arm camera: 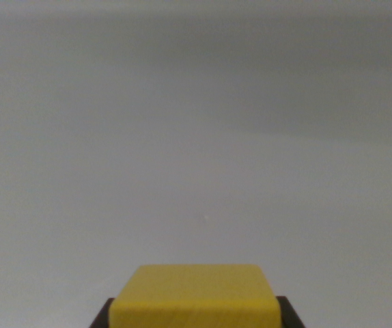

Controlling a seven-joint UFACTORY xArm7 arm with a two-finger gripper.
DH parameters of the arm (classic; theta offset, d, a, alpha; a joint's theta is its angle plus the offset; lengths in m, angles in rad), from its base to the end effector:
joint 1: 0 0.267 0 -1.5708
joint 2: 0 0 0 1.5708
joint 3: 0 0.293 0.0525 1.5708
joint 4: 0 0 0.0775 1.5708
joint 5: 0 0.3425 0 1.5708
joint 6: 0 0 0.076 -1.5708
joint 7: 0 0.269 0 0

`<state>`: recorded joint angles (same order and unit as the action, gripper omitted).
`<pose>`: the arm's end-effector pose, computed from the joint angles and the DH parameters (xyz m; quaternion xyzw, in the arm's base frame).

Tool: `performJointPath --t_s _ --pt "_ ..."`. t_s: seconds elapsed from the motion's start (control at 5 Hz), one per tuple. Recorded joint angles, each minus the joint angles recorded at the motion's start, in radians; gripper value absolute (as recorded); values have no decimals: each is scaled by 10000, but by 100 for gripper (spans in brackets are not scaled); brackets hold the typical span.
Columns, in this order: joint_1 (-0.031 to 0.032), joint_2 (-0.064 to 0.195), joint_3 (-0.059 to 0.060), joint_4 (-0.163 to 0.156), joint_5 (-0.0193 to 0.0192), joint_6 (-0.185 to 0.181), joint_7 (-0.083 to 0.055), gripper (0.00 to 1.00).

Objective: Pick yellow cube

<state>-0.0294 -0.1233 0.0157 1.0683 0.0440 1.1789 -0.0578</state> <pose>0.4425 0.0035 0.2416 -0.9997 -0.0137 -0.0070 0.0192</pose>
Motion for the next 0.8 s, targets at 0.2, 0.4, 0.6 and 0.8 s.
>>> performJointPath --t_s 0.2,0.4,0.6,0.8 --pt "0 0 0 0 0 0 0 100" --pt "-1 -153 -4 281 -11 433 16 100" --pt "-1 -153 -4 281 -11 433 16 100" --pt "-3 -307 -8 564 -22 871 33 100"
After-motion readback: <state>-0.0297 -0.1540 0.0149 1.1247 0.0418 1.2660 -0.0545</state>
